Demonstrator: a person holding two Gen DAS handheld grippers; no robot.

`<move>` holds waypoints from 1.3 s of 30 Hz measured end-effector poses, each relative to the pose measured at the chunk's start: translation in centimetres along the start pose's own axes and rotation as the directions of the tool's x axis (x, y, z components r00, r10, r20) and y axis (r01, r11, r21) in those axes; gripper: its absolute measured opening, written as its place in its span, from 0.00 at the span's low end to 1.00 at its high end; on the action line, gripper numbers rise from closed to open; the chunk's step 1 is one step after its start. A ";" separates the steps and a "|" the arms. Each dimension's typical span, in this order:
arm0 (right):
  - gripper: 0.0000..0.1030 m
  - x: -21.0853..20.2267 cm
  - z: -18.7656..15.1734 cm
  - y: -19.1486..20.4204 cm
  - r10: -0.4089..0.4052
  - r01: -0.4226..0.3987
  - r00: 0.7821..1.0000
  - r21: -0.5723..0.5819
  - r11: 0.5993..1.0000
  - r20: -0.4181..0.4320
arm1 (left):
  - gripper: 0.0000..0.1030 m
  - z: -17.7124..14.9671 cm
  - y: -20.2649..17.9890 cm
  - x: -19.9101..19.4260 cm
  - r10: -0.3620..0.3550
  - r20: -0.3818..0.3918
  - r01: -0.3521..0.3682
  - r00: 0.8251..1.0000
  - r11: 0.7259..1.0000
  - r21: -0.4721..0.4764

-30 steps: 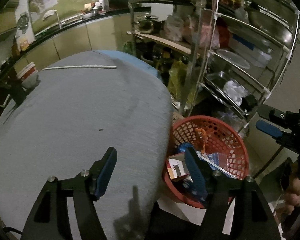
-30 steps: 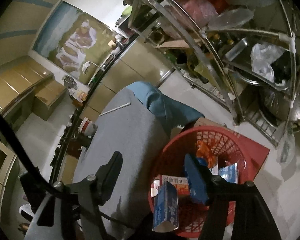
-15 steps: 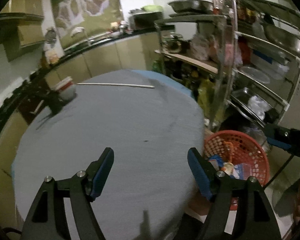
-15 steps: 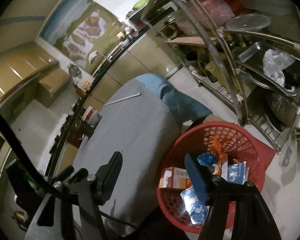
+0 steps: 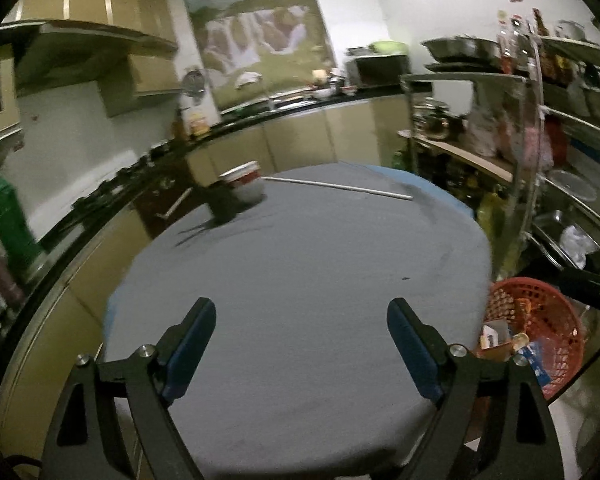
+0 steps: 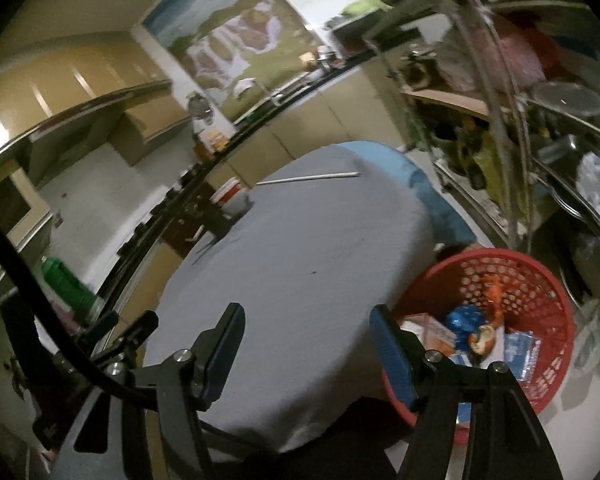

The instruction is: Collect trash

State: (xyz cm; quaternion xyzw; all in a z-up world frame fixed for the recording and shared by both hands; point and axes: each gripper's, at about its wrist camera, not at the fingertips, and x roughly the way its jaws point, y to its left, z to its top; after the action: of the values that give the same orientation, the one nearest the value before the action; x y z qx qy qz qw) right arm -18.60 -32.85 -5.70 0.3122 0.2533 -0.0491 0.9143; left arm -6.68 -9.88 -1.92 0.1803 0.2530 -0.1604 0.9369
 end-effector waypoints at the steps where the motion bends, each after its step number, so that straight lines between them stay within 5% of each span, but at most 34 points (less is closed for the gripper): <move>1: 0.67 0.0 -0.1 0.5 0.004 -0.004 1.000 -0.015 1.000 0.000 | 0.85 -0.1 0.5 -0.3 0.008 -0.001 -0.008 1.000 1.000 -0.012; 19: 0.67 -2.6 -2.4 12.8 0.071 -0.052 0.996 -0.299 0.953 0.052 | 0.85 -2.1 9.3 -6.4 0.174 -0.005 -0.169 0.985 0.946 -0.276; 39: 0.67 -5.1 -6.1 20.1 0.032 0.051 0.986 -0.477 0.878 0.165 | 0.85 -3.4 12.2 -9.7 0.265 0.040 -0.240 0.963 0.920 -0.310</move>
State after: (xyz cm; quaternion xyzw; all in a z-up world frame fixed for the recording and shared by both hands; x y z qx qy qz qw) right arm -20.68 -13.44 3.66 0.0698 0.1810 -0.0156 0.9809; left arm -11.25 4.29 3.62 0.0594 0.2107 -0.0047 0.9757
